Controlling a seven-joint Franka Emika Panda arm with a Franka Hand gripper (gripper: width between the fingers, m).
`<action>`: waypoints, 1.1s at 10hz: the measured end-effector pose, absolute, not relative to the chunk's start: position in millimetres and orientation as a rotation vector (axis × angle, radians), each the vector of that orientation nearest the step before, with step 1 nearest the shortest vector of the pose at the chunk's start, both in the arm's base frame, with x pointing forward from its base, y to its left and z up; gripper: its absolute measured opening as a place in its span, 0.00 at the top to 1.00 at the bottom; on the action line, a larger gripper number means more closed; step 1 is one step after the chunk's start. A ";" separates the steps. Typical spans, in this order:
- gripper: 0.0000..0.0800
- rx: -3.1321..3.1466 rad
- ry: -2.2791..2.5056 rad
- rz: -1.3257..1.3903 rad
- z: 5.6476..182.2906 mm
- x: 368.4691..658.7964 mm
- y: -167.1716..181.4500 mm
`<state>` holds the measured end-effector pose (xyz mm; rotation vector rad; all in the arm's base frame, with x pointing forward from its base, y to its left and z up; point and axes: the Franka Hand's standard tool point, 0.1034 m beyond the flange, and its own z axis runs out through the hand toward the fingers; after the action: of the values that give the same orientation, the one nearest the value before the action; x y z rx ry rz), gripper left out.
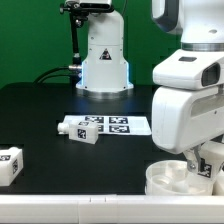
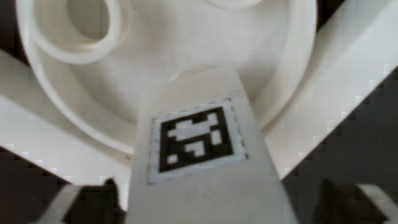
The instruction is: Assemble stool
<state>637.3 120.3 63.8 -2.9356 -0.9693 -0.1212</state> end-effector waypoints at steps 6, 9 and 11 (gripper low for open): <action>0.58 -3.067 -0.077 -0.132 64.1 644.1 92.9; 0.58 -3.064 0.180 -0.140 64.0 646.0 86.0; 0.58 -3.050 0.331 -0.136 63.9 646.4 82.1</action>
Offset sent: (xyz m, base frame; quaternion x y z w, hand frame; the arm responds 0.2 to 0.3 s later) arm 0.0165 -0.0165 0.0051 0.0158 0.0105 0.2125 0.9770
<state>646.4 82.1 63.9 -3.0503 0.3314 -0.1363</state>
